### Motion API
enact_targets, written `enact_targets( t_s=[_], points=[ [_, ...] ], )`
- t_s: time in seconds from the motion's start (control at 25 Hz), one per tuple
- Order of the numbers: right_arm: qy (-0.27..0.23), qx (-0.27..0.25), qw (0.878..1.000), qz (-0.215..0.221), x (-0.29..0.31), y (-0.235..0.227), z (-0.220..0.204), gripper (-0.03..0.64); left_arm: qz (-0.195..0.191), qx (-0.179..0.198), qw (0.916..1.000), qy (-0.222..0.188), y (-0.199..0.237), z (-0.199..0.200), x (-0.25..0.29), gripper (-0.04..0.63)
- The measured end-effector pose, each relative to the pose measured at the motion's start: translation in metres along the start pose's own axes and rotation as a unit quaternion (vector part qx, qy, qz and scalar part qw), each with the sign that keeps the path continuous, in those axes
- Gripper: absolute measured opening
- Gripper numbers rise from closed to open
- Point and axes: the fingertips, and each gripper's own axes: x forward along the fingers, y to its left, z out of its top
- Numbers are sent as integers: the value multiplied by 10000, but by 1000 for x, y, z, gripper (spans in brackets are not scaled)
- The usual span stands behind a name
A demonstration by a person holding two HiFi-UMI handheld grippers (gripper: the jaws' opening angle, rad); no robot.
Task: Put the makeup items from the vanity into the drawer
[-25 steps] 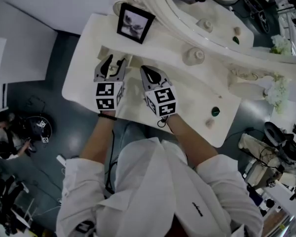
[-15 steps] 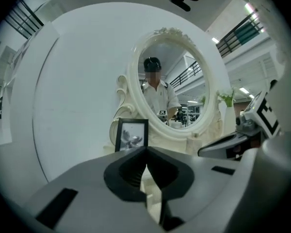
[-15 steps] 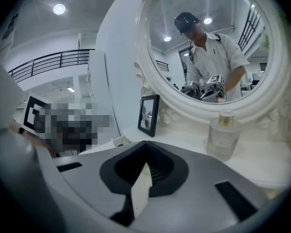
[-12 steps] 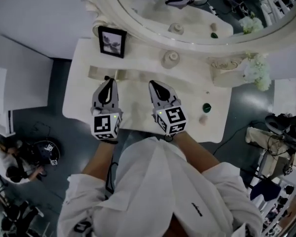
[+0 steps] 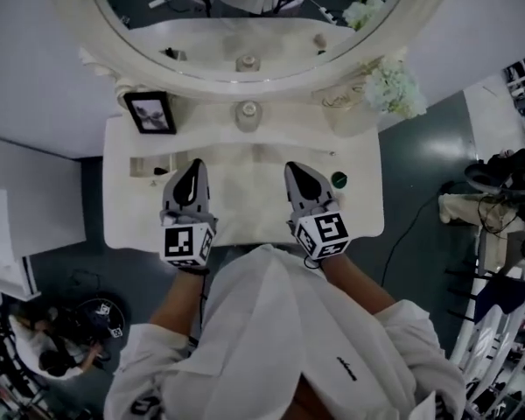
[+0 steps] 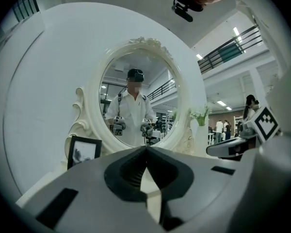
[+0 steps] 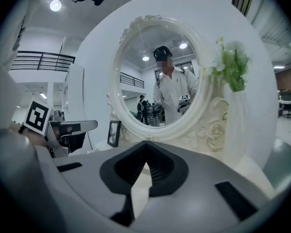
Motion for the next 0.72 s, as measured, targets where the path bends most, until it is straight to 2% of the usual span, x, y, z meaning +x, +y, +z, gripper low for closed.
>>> enact_targets(
  t_s=[0.16, 0.44, 0.72],
  points=[
    [-154, -62, 9988, -470, -41, -33, 10, 17, -64, -39, 10000, 38, -19, 9, 5, 28],
    [-418, 31, 9936, -1050, -87, -72, 24, 18, -221, 154, 9996, 17, -42, 16, 9, 28],
    [-653, 233, 9896, -1263, -101, -87, 31, 17, -186, 291, 9994, 61, -46, 15, -3, 28]
  ],
)
